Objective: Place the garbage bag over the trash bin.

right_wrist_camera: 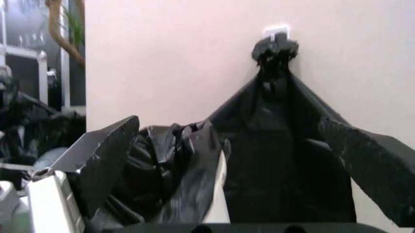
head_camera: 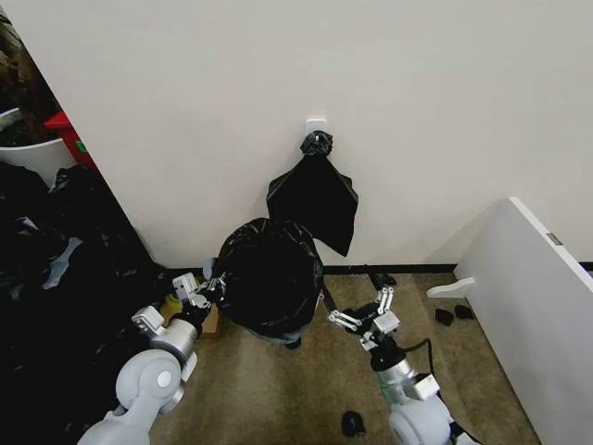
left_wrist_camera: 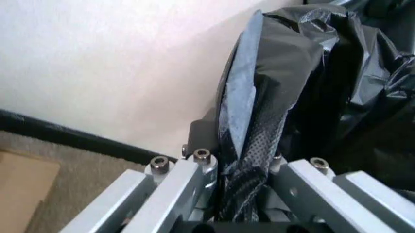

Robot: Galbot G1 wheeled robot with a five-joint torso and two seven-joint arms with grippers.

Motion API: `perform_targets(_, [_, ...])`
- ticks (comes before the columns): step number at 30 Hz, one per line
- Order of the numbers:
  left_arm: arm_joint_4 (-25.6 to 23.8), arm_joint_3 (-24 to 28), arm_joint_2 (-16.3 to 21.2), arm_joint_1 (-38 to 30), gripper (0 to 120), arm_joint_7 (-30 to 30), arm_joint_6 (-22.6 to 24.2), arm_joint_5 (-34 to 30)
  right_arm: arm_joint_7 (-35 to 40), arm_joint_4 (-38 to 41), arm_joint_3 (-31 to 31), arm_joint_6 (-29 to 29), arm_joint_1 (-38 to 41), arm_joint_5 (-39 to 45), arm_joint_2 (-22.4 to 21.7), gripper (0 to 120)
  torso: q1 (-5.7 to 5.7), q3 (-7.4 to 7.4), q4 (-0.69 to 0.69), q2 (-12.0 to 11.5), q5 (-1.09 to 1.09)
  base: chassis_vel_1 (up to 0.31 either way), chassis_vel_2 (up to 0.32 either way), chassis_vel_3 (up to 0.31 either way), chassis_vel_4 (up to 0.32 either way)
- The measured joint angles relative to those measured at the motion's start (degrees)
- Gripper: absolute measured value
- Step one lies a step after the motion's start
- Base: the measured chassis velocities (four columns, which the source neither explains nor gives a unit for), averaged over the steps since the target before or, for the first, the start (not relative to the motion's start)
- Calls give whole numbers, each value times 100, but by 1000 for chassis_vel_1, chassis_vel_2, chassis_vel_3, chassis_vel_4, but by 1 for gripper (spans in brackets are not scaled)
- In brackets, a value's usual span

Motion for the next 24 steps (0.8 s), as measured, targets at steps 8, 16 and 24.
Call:
perform_targets(8, [-79,48,-44,141,4,108,-552,687,1138,498,-381,-1558,4,-368,-103,100,0,0,-1,0,0,0,0,0,0])
perform_targets(16, [-110,83,-88,192,4,203,-885,1179,1900,897,-705,-2460,114,314,-62,93,0,0,-1,0,0,0,0,0,0])
perform_targets(24, [-101,94,-122,217,4,210,-989,1406,2358,1179,-899,-3087,121,503,-5,66,0,0,0,0,0,0,0,0,0])
